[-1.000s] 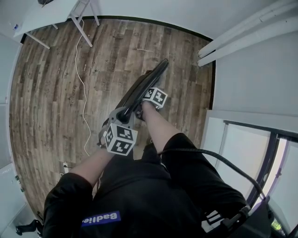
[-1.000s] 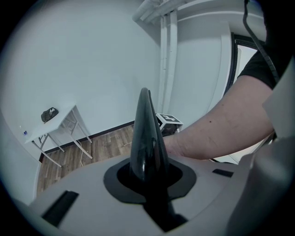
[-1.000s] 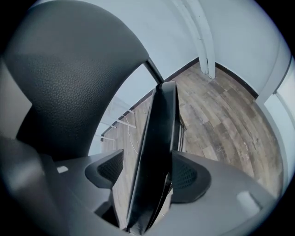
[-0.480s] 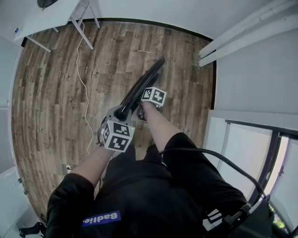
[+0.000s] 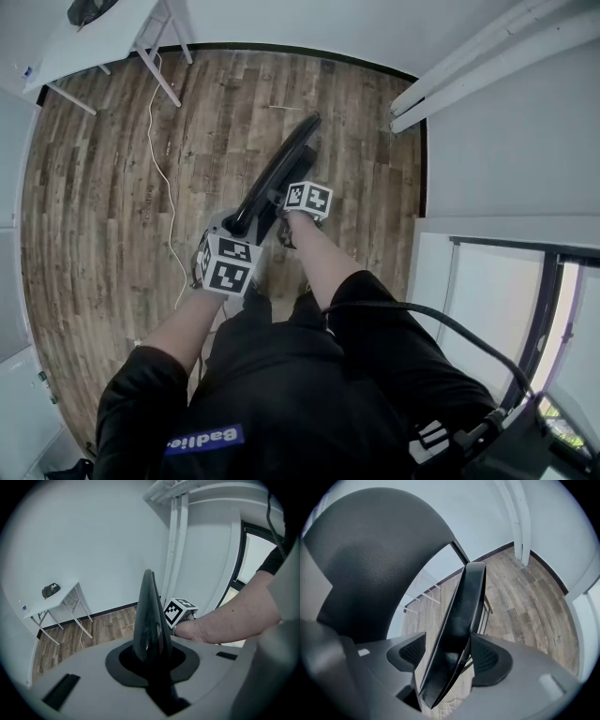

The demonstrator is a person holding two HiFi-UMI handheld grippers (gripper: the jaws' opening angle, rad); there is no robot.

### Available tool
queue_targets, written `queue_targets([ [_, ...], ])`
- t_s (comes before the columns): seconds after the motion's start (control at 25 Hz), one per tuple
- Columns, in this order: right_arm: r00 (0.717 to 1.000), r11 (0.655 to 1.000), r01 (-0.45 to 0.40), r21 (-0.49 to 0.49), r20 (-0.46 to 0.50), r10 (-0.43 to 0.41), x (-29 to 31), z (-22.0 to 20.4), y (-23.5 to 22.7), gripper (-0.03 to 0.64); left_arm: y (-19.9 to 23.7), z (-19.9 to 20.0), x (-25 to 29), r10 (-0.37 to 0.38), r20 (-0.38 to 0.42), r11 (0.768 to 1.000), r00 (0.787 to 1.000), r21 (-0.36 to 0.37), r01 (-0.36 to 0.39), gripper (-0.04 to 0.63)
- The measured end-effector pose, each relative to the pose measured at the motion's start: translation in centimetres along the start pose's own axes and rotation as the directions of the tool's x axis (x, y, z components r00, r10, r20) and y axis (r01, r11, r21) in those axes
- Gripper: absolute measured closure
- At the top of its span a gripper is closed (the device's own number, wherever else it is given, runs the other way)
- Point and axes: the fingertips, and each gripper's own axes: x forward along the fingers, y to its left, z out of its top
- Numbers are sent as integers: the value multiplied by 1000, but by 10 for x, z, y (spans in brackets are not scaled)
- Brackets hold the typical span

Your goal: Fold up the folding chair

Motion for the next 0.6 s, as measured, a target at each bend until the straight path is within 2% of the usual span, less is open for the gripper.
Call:
queue_targets([
  [0.24,999,998,-35,-57,-4,35,-21,-16,11,342,2,-4,-4,2,0,1000,1000,3,-2,537],
  [0.4,997,990,-53,-129,41,59,-49,-10,10,348,6,2,-3,14,15,1000,1000,20,-14,537],
  [0.6,993,979,-66,-192,80,82,-98,-27,-1,374,6,-2,-4,28,22,998,999,51,-30,538],
])
